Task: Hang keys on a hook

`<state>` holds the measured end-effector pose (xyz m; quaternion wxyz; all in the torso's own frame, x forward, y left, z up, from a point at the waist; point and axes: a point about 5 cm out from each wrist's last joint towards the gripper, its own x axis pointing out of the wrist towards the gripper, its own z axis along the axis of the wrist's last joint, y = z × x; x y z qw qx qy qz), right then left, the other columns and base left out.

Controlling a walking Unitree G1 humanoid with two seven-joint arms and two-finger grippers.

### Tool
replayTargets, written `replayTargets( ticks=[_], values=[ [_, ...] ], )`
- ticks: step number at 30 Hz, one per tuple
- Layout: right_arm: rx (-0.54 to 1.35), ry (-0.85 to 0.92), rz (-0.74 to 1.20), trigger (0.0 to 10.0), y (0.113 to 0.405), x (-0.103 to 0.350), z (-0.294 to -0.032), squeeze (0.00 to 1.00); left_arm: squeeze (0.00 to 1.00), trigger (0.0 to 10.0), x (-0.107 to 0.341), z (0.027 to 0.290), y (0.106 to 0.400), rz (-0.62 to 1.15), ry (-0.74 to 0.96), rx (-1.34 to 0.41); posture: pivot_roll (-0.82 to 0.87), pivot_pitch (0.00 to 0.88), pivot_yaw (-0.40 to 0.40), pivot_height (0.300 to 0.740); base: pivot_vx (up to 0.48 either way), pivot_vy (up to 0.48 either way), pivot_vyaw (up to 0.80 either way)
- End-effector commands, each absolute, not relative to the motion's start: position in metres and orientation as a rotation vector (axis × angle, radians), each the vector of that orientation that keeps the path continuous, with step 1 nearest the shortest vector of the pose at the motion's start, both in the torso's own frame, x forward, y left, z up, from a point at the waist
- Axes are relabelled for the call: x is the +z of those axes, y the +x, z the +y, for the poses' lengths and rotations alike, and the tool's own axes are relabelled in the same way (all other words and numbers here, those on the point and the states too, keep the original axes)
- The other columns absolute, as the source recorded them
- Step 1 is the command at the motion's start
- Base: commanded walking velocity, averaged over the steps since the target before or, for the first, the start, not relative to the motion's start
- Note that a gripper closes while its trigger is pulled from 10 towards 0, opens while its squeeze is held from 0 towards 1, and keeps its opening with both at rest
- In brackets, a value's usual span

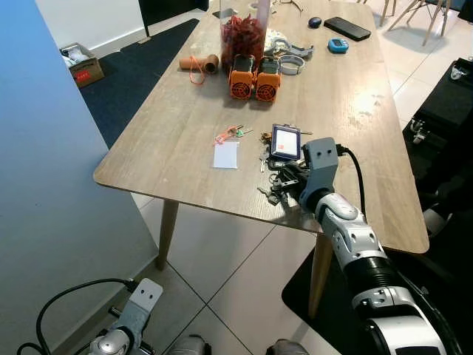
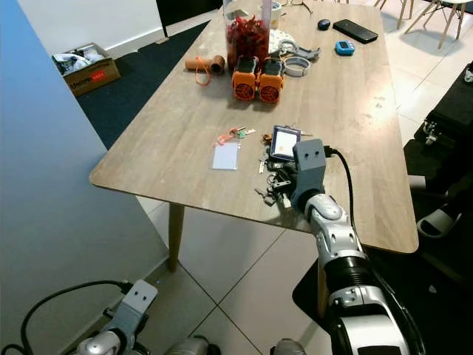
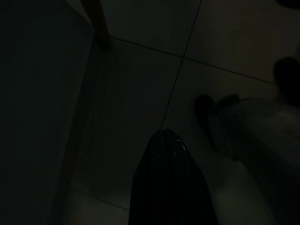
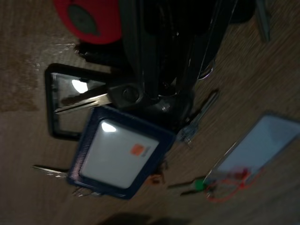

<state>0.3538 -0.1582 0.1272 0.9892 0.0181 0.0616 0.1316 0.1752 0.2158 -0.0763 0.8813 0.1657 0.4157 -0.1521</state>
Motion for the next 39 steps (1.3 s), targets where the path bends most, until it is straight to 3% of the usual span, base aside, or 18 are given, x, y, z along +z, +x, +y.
replayTargets(
  ticks=[1, 2, 3, 4, 10, 11, 12, 13, 39],
  values=[
    [0.226, 0.073, 0.092, 2.5, 0.355, 0.131, -0.165, 0.01, 0.0, 10.0, -0.079, 0.216, 0.17, 0.888, 0.346, -0.315, 0.05, 0.132, 0.012, 0.74, 0.0, 0.0, 0.0],
    [0.221, 0.08, 0.088, 7.5, 0.356, 0.132, -0.166, 0.78, 0.0, 10.0, -0.079, 0.216, 0.171, 0.888, 0.346, -0.315, 0.05, 0.132, 0.012, 0.74, 0.0, 0.0, 0.0],
    [0.221, 0.08, 0.088, 7.5, 0.356, 0.132, -0.166, 0.78, 0.0, 10.0, -0.079, 0.216, 0.171, 0.888, 0.346, -0.315, 0.05, 0.132, 0.012, 0.74, 0.0, 0.0, 0.0],
    [0.219, 0.088, 0.09, 9.9, 0.356, 0.132, -0.167, 1.0, 0.0, 10.0, -0.079, 0.216, 0.171, 0.888, 0.346, -0.316, 0.05, 0.133, 0.013, 0.74, 0.0, 0.0, 0.0],
    [0.253, 0.098, 0.105, 10.0, 0.361, 0.135, -0.163, 1.0, 0.0, 10.0, -0.078, 0.216, 0.172, 0.887, 0.349, -0.316, 0.05, 0.134, 0.012, 0.74, 0.0, 0.0, 0.0],
    [0.267, 0.09, 0.111, 10.0, 0.362, 0.136, -0.161, 0.06, 0.0, 10.0, -0.078, 0.216, 0.172, 0.887, 0.35, -0.316, 0.05, 0.133, 0.012, 0.74, 0.0, 0.0, 0.0],
    [0.277, 0.087, 0.115, 10.0, 0.363, 0.136, -0.159, 0.06, 0.0, 10.0, -0.078, 0.216, 0.172, 0.887, 0.35, -0.315, 0.05, 0.133, 0.012, 0.74, 0.0, 0.0, 0.0],
    [0.289, 0.079, 0.122, 10.0, 0.364, 0.136, -0.157, 0.0, 0.0, 10.0, -0.078, 0.216, 0.172, 0.887, 0.35, -0.314, 0.05, 0.132, 0.01, 0.74, 0.0, 0.0, 0.0],
    [0.399, 0.052, 0.331, 10.0, 0.368, 0.122, -0.152, 0.0, 0.0, 10.0, -0.078, 0.215, 0.175, 0.883, 0.349, -0.313, 0.05, 0.118, 0.008, 0.74, 0.0, 0.0, 0.0]
  ],
)
